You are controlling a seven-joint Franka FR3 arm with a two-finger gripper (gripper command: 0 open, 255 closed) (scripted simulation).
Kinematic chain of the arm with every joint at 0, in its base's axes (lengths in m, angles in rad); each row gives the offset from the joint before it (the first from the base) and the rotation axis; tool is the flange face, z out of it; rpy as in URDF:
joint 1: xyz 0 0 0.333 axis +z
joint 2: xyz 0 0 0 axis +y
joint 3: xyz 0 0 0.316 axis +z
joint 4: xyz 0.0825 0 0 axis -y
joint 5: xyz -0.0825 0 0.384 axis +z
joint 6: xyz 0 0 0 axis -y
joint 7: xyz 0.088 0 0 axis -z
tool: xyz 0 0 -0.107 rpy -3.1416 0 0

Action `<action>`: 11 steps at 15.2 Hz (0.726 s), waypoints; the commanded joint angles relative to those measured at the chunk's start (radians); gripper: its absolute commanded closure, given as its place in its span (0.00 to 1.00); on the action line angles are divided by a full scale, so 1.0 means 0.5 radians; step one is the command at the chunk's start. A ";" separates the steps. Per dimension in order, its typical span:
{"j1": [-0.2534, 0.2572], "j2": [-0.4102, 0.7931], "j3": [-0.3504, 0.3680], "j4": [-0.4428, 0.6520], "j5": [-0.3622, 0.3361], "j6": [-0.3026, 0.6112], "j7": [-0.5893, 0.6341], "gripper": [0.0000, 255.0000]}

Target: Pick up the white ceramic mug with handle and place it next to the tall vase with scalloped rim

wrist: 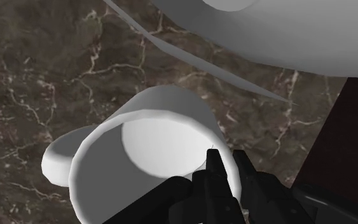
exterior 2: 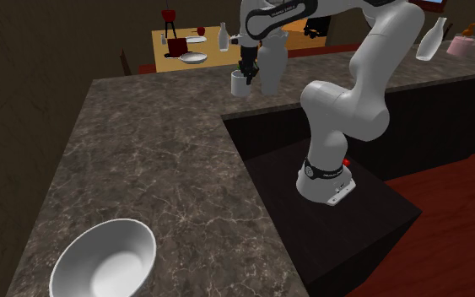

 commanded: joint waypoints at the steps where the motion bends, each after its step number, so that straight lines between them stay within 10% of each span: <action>1: 0.000 0.000 0.000 0.000 0.000 0.001 0.000 1.00; 2: 0.000 0.000 0.000 0.000 0.000 0.001 0.000 1.00; 3: 0.000 0.000 0.000 0.000 0.000 0.001 0.000 0.00; 11: -0.088 0.029 0.169 0.093 0.096 -0.157 -0.049 0.00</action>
